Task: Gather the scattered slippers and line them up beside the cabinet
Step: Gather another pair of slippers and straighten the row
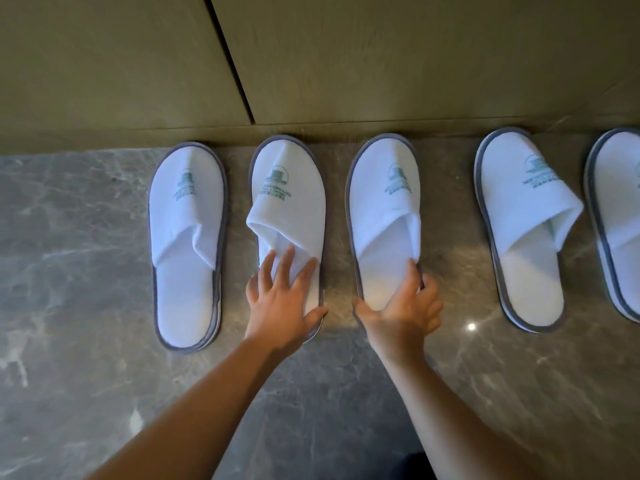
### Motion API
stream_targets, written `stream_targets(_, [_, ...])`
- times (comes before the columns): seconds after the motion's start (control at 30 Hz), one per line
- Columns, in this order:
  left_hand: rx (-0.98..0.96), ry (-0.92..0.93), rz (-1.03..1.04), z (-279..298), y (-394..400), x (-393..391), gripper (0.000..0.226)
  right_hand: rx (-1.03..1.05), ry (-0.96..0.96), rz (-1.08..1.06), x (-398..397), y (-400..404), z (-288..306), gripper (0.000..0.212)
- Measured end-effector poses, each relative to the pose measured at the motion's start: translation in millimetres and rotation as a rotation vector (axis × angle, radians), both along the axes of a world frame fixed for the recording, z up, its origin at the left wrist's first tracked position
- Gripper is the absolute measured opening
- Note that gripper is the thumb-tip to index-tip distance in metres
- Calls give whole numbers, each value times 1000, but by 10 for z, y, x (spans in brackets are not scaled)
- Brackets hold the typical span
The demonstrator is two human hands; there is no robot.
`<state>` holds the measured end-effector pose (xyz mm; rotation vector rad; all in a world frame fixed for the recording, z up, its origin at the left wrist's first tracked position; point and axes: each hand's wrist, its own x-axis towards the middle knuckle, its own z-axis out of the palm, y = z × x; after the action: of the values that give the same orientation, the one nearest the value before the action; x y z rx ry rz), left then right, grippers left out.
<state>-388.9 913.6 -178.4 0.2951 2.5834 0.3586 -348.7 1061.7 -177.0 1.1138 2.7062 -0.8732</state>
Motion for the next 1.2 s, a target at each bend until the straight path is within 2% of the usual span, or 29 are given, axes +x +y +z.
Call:
stream_targets(0.53, [44, 23, 36, -37, 25, 13, 72, -23, -55, -12, -29, 85, -51, 94])
stream_targets(0.97, [15, 59, 22, 67, 75, 24, 70, 40, -155, 90, -42, 117, 56, 96])
stream_targets(1.1, [90, 135, 56, 267, 269, 57, 66, 38, -83, 165, -34, 351, 365, 80])
stream_targets(1.2, [134, 113, 25, 484, 509, 121, 66, 53, -56, 180, 53, 649, 688, 65])
